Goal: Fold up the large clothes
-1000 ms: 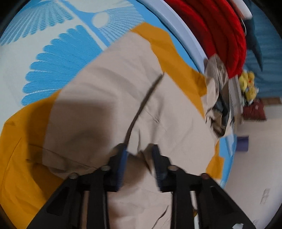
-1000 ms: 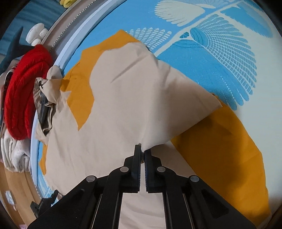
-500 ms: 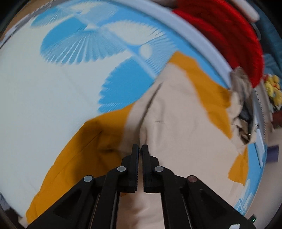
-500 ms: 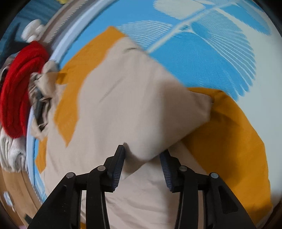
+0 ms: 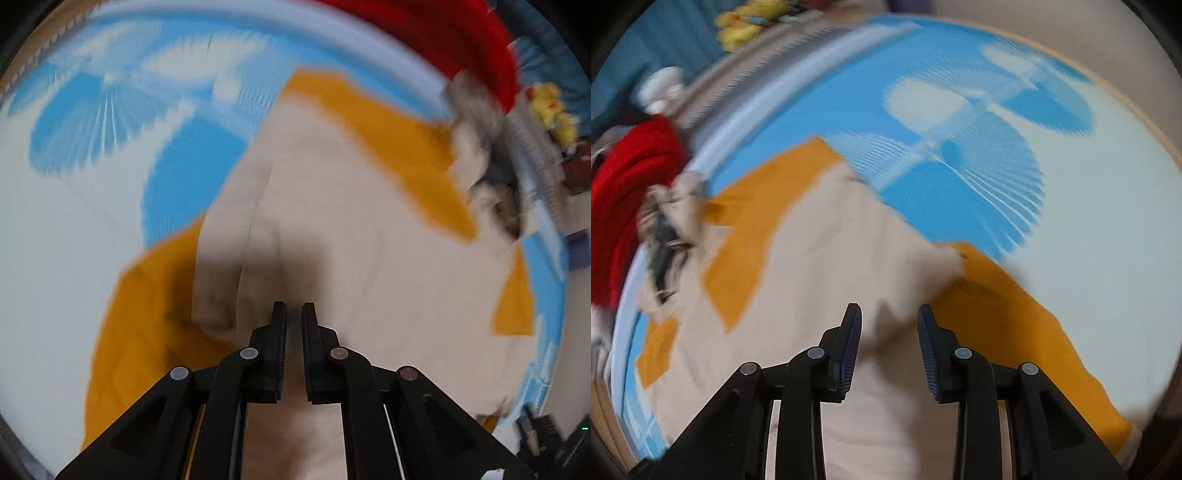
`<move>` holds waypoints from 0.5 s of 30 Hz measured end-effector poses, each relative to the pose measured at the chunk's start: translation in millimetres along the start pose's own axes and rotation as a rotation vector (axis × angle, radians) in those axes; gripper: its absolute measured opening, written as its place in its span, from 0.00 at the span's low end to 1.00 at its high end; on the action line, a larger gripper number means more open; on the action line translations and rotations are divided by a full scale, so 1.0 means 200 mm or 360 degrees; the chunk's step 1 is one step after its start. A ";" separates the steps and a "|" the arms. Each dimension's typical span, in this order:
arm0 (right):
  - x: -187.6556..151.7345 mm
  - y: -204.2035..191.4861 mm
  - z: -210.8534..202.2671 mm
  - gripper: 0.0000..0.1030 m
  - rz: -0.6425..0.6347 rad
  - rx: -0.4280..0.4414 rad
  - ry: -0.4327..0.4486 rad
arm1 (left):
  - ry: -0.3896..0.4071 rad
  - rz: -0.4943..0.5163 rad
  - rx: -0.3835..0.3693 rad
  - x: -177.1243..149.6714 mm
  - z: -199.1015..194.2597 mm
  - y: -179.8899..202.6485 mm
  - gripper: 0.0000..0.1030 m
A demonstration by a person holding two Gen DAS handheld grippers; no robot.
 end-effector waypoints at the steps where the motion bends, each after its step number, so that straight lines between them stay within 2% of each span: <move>1: 0.02 -0.05 -0.01 0.34 -0.0046 0.0057 0.0030 | -0.0014 -0.0014 0.0030 -0.02 0.02 -0.03 0.06; 3: 0.03 -0.15 0.03 0.43 -0.0149 0.0150 0.0007 | 0.0001 0.0027 0.0064 -0.02 0.00 -0.01 0.06; 4: 0.03 -0.20 0.06 0.44 -0.0199 0.0182 -0.0040 | 0.0027 0.0073 0.0066 -0.02 -0.03 0.03 0.08; 5: 0.02 -0.23 0.15 0.44 -0.0265 0.0220 -0.0157 | 0.0057 0.0123 0.0069 -0.01 -0.05 0.06 0.10; 7: -0.02 -0.21 0.26 0.44 -0.0264 0.0184 -0.0316 | 0.0103 0.0223 0.0100 0.01 -0.08 0.11 0.15; 9: -0.05 -0.16 0.34 0.44 -0.0243 0.0115 -0.0422 | 0.0141 0.0297 0.0130 0.02 -0.10 0.14 0.16; 12: -0.05 -0.14 0.33 0.44 -0.0226 0.0112 -0.0420 | 0.0094 0.0318 0.0153 0.01 -0.04 0.12 0.16; 15: -0.01 -0.19 0.24 0.44 -0.0303 0.0138 -0.0311 | 0.0023 0.0289 0.0194 -0.02 0.04 0.09 0.16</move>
Point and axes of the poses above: each gripper's, at about its wrist camera, not at the fingertips, and z roughly the way its jaws point, y to its right, x to its top, the point moved 6 cm from there along z, roughly the way its jaws point, and after that the axes turned 14 degrees about -x, right-handed, at the moved point
